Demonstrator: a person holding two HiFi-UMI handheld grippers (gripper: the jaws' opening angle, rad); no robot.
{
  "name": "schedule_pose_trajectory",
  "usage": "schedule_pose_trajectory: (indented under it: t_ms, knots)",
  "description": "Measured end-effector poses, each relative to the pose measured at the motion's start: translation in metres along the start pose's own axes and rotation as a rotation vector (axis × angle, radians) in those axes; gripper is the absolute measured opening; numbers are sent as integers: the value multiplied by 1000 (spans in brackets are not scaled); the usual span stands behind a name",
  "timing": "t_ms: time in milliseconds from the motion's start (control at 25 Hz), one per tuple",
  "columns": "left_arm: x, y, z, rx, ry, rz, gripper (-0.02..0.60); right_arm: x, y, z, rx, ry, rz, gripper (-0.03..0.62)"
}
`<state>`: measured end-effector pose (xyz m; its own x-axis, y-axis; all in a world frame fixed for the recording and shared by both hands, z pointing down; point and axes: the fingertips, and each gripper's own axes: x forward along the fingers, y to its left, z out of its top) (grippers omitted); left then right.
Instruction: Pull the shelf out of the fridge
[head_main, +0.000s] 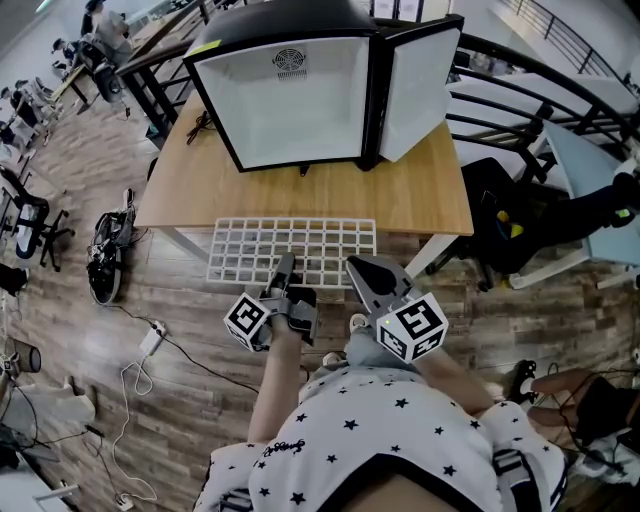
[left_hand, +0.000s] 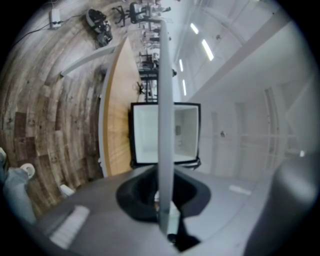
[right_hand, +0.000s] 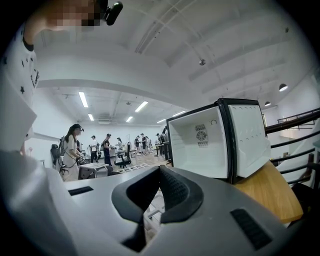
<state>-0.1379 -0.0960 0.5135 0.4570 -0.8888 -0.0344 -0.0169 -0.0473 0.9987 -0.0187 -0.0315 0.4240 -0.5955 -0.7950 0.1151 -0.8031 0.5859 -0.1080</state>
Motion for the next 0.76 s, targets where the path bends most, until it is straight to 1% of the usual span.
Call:
schedule_pose_trajectory:
  t_ms: [360, 560, 760]
  knots:
    - [5, 1, 3, 5, 8, -3, 31, 7, -1, 1, -5, -4, 6, 21]
    - [3, 0, 7, -9, 3, -7, 31, 10, 2, 4, -9, -10, 4, 21]
    - [4, 3, 10, -10, -2, 6, 31, 13, 2, 4, -7, -14, 4, 20]
